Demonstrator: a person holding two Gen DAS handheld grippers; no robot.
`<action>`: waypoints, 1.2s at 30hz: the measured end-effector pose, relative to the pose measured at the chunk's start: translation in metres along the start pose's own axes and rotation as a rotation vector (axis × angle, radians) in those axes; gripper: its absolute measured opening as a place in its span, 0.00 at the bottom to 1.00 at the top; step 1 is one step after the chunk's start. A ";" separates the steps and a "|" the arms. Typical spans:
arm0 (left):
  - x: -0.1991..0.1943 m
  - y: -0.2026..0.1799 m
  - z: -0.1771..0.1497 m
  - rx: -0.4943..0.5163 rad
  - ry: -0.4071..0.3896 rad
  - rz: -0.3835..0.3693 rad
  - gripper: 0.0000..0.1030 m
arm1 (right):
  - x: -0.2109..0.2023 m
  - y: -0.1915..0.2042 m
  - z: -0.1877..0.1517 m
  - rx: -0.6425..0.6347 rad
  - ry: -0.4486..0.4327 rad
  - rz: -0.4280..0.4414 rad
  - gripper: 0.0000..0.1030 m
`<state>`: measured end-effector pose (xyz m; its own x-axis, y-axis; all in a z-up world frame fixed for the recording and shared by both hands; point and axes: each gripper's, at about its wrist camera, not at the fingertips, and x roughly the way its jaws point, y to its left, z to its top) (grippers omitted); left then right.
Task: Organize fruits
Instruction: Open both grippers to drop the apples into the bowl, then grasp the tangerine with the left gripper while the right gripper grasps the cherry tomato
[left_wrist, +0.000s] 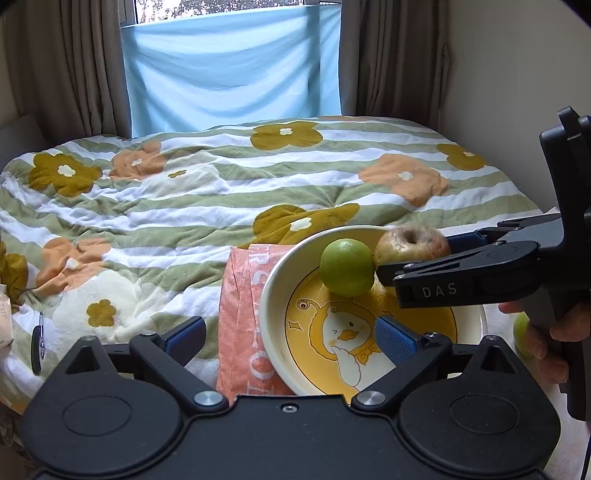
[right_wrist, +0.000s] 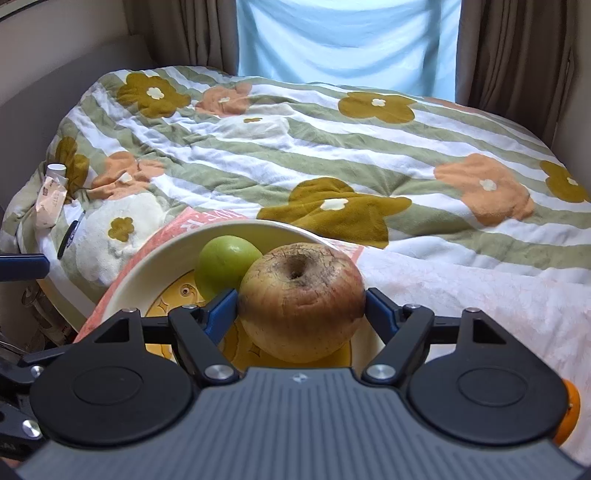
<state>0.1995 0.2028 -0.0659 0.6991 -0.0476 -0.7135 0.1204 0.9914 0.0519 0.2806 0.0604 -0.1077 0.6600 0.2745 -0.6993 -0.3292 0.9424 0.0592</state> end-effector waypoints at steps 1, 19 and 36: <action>-0.001 0.000 0.000 0.002 -0.001 0.000 0.97 | -0.004 -0.002 0.000 0.005 -0.021 -0.006 1.00; -0.059 -0.026 0.000 -0.015 -0.068 0.026 0.97 | -0.105 -0.023 -0.006 0.059 -0.091 -0.031 1.00; -0.158 -0.119 -0.036 -0.077 -0.163 0.152 0.97 | -0.241 -0.089 -0.080 0.017 -0.121 -0.008 1.00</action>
<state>0.0498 0.0967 0.0157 0.8105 0.0904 -0.5788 -0.0452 0.9947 0.0922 0.0966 -0.1046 -0.0013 0.7397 0.2875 -0.6085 -0.3131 0.9474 0.0670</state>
